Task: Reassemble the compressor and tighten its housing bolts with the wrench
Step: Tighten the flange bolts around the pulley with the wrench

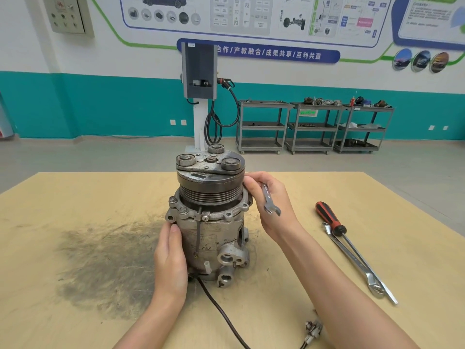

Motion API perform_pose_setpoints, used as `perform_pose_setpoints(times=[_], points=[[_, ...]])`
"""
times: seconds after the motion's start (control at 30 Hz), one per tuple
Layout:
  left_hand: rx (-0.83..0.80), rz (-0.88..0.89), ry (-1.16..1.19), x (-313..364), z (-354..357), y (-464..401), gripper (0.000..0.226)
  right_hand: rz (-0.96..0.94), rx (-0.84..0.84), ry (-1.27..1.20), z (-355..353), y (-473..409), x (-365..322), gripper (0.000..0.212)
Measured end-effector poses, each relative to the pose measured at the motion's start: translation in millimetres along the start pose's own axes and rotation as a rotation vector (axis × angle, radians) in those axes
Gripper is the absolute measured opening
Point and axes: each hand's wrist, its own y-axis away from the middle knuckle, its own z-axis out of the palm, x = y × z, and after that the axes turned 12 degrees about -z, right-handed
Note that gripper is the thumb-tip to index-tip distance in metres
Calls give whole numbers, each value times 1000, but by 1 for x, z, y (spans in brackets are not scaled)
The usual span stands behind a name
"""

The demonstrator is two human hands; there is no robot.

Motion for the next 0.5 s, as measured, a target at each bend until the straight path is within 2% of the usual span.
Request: perform_pose_setpoints(times=[0.33,0.5], points=[[4,-20,-14,-3,-2,-3,31,40,87,-83,10,0,-6,15],[-6,-16,-4,-2,-1,-2,33,-55,-11,55,3,6,-5,15]])
